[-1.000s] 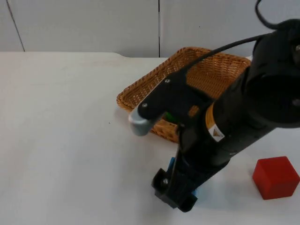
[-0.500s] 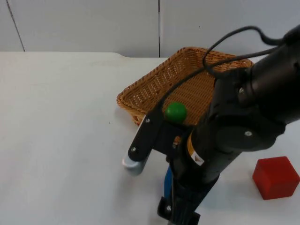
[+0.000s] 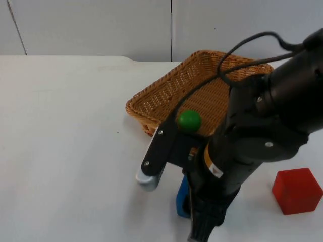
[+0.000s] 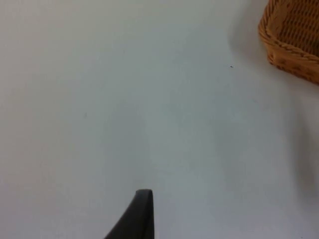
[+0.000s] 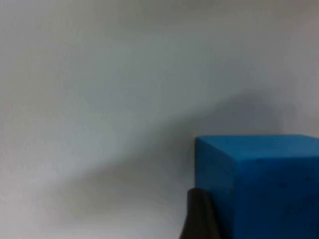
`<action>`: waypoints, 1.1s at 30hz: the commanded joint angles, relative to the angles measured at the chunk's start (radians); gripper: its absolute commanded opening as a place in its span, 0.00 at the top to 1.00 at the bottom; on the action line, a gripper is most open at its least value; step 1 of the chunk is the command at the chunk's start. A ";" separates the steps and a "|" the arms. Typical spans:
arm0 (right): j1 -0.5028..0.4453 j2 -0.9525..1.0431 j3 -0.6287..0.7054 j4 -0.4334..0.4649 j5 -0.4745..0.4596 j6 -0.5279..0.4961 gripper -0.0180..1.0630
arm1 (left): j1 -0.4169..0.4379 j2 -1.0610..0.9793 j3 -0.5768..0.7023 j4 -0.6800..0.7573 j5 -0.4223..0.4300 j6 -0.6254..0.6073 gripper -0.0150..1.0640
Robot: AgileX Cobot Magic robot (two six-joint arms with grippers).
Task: Place all geometric objects except the red cube into the basket.
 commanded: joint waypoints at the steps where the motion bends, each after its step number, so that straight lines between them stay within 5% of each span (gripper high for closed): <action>1: 0.006 -0.057 -0.006 -0.007 0.018 0.001 0.98 | 0.003 -0.006 0.003 0.005 -0.006 0.003 0.01; 9: 0.006 -0.328 -0.006 0.026 0.160 0.022 0.98 | 0.003 -0.006 0.003 0.005 -0.006 0.005 0.01; 16: 0.004 -0.551 -0.006 0.026 0.290 0.215 0.98 | 0.003 -0.006 0.003 0.005 -0.006 0.005 0.01; 25: -0.029 -0.575 -0.006 0.069 0.302 0.263 0.98 | 0.003 -0.006 0.003 0.021 -0.006 0.005 0.01; 31: -0.181 -0.573 -0.006 0.089 0.250 0.251 0.98 | 0.003 -0.006 0.003 0.027 -0.010 0.005 0.01; 33: -0.267 -0.563 -0.008 0.164 0.213 0.203 0.98 | 0.003 -0.006 0.003 0.027 -0.015 0.005 0.01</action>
